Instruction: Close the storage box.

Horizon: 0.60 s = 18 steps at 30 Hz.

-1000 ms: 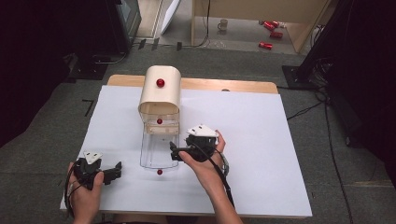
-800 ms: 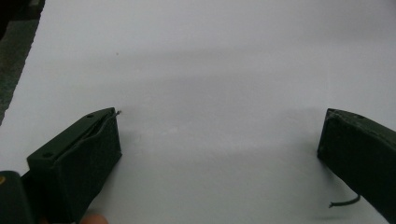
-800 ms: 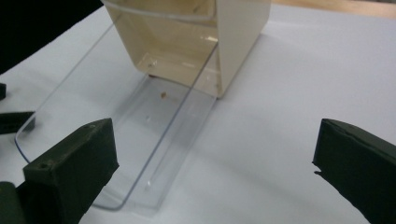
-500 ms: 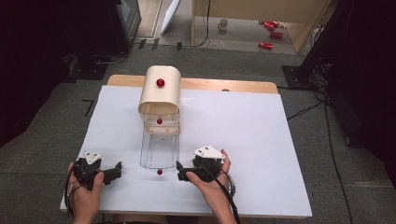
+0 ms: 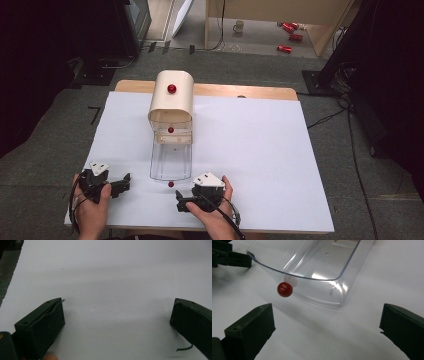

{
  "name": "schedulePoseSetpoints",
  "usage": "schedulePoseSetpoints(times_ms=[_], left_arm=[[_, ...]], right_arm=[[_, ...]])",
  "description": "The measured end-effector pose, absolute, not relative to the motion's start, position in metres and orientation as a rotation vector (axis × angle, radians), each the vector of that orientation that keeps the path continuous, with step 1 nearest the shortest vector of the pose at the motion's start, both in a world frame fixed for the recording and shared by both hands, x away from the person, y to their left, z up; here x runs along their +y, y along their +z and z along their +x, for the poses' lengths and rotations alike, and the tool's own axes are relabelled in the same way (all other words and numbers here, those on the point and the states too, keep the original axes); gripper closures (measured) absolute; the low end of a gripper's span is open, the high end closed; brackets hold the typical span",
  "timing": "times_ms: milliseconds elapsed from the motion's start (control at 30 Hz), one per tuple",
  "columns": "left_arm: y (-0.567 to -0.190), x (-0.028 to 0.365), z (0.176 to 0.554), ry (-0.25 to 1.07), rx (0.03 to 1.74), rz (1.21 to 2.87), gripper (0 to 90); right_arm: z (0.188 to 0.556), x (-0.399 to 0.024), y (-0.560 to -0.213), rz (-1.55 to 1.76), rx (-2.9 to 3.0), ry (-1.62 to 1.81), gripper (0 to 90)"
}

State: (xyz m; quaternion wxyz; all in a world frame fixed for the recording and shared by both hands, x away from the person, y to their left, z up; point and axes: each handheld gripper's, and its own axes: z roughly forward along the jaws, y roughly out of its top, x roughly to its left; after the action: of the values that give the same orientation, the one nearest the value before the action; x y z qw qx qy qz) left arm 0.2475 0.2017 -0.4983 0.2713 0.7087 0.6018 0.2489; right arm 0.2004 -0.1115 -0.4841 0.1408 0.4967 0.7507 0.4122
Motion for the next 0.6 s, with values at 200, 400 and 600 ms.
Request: schedulePoseSetpoints(times_ms=[200, 400, 600], left_arm=[[-0.498, 0.202, 0.247, 0.671, 1.62, 1.91, 0.0], [-0.498, 0.202, 0.247, 0.67, 1.62, 1.911, 0.0], [-0.498, 0.202, 0.247, 0.672, 1.62, 1.908, 0.0]], right_arm=[[0.195, -0.094, -0.488, 1.422, 2.183, 1.22, 0.0], [0.191, -0.073, -0.494, 1.422, 2.201, 1.176, 1.5], [0.191, -0.069, -0.496, 1.477, 2.13, 1.224, 43.3]])
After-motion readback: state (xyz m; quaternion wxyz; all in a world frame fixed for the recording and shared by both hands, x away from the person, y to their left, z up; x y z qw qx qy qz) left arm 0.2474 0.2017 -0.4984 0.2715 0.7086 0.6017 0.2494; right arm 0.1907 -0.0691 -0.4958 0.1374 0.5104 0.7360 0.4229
